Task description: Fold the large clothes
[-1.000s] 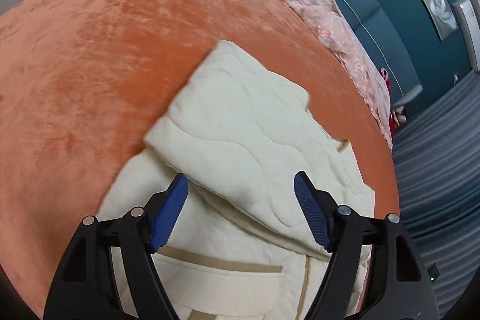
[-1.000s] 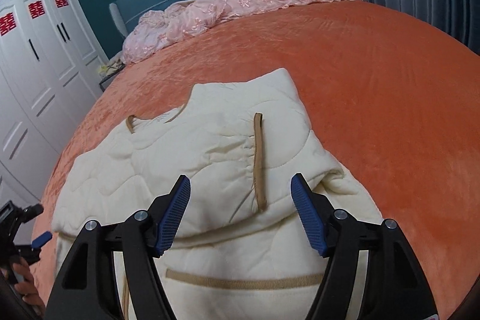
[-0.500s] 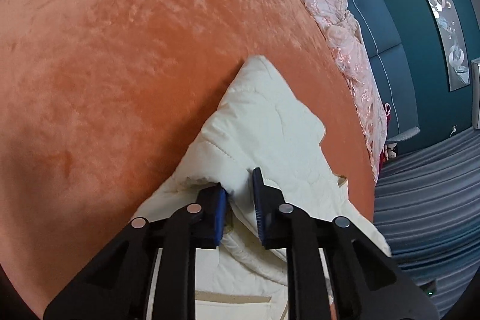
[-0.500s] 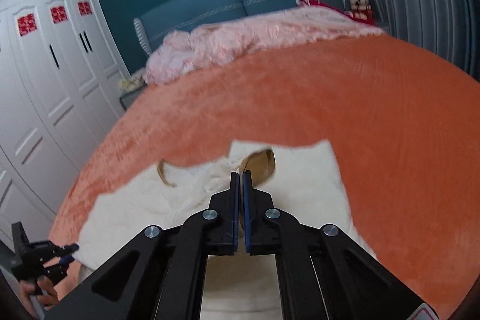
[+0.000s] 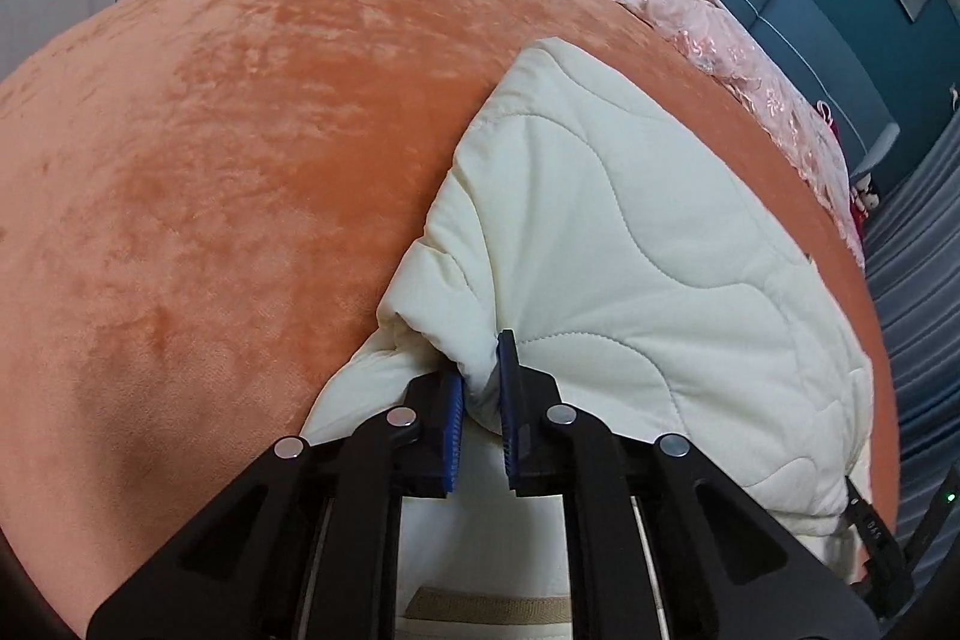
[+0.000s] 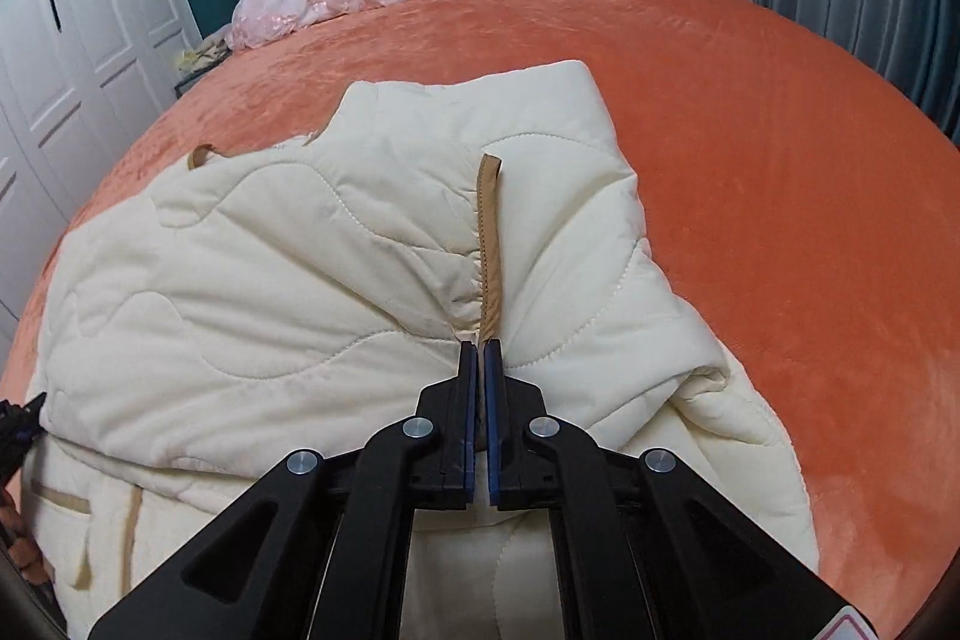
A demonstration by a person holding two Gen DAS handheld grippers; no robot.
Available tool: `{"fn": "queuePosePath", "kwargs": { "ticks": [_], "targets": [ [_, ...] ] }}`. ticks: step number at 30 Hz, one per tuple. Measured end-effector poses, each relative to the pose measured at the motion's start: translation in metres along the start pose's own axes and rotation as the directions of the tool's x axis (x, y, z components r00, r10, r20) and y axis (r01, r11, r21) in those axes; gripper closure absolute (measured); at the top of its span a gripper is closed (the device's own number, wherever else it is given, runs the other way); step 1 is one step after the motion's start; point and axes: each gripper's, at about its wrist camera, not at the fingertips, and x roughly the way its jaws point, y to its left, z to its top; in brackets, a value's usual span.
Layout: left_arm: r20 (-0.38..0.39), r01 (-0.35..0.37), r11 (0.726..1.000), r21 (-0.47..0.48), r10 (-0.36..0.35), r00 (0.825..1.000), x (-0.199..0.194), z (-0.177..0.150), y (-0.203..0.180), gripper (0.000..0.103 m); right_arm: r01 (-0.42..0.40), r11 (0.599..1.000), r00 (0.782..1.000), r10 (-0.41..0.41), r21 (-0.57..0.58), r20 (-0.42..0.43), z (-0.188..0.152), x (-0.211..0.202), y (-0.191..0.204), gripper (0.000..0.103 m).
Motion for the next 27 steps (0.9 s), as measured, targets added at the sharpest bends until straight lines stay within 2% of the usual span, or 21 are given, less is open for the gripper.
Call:
{"fn": "queuePosePath", "kwargs": {
  "ticks": [4,7,9,11,14,16,19,22,24,27],
  "targets": [
    [0.042,-0.053,0.997,0.063,0.051,0.998,-0.001,-0.008,-0.008,0.092,0.005,1.0,1.0,-0.005,-0.009,-0.005,-0.004,0.007,0.0,0.101],
    [0.041,-0.055,0.996,0.064,0.052,0.998,-0.003,-0.009,-0.008,0.091,-0.04,0.999,0.999,0.041,0.033,-0.017,-0.003,0.006,-0.008,0.101],
    [0.033,-0.084,0.992,0.098,0.081,0.996,-0.014,-0.006,-0.013,0.088,-0.032,0.998,0.999,0.034,0.061,-0.036,0.005,-0.005,-0.012,0.098],
    [0.057,-0.116,0.982,0.148,0.108,0.993,-0.039,-0.001,-0.02,0.081,-0.026,0.996,1.0,0.025,0.087,0.009,0.013,-0.031,-0.012,0.088],
    [0.145,-0.137,0.967,0.215,0.107,0.984,-0.076,0.009,-0.037,0.077,-0.054,0.994,0.993,0.043,0.093,0.111,0.029,-0.064,-0.002,0.087],
    [0.157,-0.107,0.967,0.231,0.072,0.985,-0.082,0.022,-0.057,0.069,-0.104,0.991,0.99,0.096,0.083,0.103,0.042,-0.065,0.014,0.087],
    [0.114,-0.039,0.969,0.245,0.011,0.993,-0.064,0.035,-0.087,0.067,-0.159,0.987,0.986,0.157,0.038,0.063,0.054,-0.047,0.045,0.087],
    [0.043,-0.042,0.956,0.29,0.031,0.999,-0.028,0.027,-0.114,0.067,-0.142,0.988,0.99,0.143,-0.069,0.011,0.047,-0.024,0.08,0.087],
    [-0.011,-0.027,0.956,0.292,0.031,0.999,-0.007,0.017,-0.121,0.067,-0.14,0.985,0.99,0.137,-0.099,-0.035,0.036,-0.008,0.092,0.087],
    [-0.016,-0.053,0.952,0.302,0.061,0.998,0.015,-0.003,-0.121,0.067,-0.129,0.986,0.991,0.124,-0.106,-0.053,0.013,0.007,0.093,0.088]
  ]
}}
